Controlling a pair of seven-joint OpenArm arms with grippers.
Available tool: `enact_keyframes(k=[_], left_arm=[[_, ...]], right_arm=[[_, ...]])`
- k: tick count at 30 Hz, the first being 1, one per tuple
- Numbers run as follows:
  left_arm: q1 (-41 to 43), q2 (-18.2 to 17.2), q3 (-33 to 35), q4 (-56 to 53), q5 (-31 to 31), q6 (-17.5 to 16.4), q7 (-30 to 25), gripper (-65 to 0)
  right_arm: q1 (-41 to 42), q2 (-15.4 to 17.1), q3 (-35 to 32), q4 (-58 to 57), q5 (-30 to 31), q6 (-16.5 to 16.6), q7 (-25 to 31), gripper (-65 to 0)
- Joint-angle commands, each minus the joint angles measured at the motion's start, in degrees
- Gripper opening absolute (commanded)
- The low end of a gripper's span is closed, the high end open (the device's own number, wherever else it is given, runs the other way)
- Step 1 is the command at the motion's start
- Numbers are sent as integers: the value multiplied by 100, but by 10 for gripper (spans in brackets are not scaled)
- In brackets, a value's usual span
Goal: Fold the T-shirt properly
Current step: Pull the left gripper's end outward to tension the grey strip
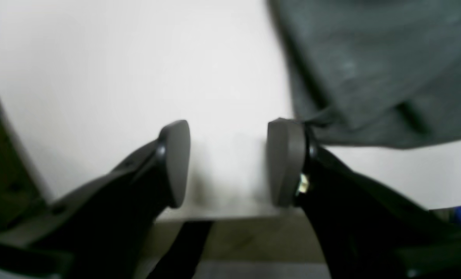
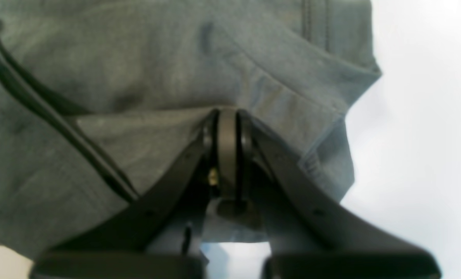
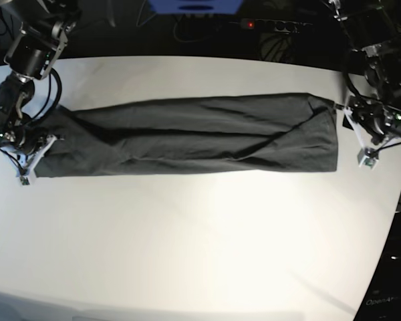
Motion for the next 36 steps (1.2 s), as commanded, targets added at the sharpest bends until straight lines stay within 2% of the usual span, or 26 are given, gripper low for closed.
enact_keyframes(k=[1,5,9,15,25,36], left_arm=[[-90,-85,-29,84,-189,-14,1,-336],[-81,-137,-276,-40,-980,-14,1,-336],[-205,-296,-618,-1103,-1780,-14,1,-336],[-442,-436,-601,-2237,-1833,-14,1,-336],[-539,-454,-610,-2308,-1877,-14,1,-336],[-670,-269,-627,-2308,-1841,-14,1,-336]], right_arm=[[-116,-90,-65,-91,-114,126,-461,-647],[-125,-81,-65,-91,-114,126,-338,-647],[-186,-73,-73,-91,-114,126,-303,-647],[-186,-64,-73,-91,-114,126,-303,-647],[-195,-11,-73,-91,-114,126,-294,-647],[-195,-20,-73,-91,-114,126,-294,-647]])
